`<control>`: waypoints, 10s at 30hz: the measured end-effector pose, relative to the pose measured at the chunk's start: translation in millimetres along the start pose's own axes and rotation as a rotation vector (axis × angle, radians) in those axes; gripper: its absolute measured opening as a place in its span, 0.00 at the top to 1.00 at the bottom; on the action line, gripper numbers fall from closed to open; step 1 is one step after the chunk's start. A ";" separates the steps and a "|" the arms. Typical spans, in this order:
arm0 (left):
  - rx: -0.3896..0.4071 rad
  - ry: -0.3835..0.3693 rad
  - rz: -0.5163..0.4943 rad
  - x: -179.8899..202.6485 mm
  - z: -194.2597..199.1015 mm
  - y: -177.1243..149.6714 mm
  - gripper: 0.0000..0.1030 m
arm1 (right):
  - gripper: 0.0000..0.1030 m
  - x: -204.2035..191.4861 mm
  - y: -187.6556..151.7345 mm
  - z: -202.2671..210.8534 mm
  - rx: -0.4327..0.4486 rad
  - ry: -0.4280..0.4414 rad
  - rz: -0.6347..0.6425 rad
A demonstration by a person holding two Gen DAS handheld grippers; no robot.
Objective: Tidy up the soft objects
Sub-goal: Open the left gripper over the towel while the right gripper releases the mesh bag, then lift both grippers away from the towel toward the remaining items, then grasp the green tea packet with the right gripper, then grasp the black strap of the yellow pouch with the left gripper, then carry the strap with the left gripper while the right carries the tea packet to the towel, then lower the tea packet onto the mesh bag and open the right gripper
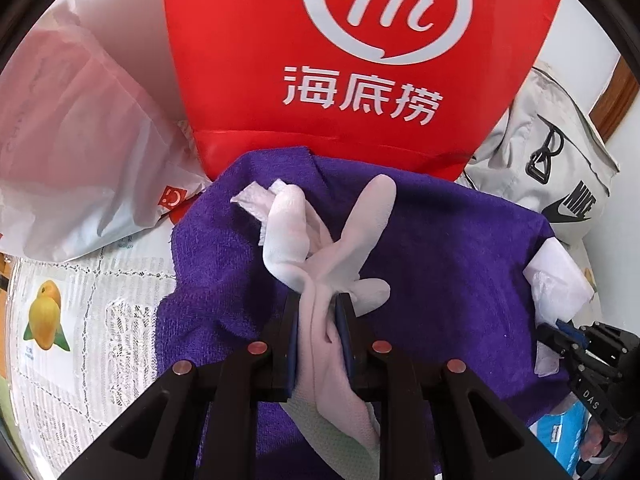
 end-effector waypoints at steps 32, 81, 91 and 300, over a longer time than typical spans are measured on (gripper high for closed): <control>0.163 -0.025 -0.071 9.4 123.3 -10.1 0.36 | 0.45 -42.1 -35.5 86.2 0.099 0.044 0.008; 0.025 -0.009 0.111 -68.8 184.1 -268.8 0.36 | 0.50 -205.9 -197.1 82.5 0.111 0.027 0.381; 0.002 -0.043 0.075 -47.1 182.2 -282.6 0.36 | 0.49 -181.5 -181.2 120.8 0.190 0.039 0.289; -0.031 -0.136 -0.030 22.4 26.3 -24.9 0.81 | 0.49 -23.0 14.7 9.7 0.080 0.015 0.092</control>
Point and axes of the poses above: each gripper's, at about its wrist camera, not at the fingertips, and z roughly against the way its jaws point, x to its right, y to its top, the point moved 10 cm from there along -z, roughly the way its jaws point, and after that the axes turned 4 degrees about z, right-handed, at the moved point
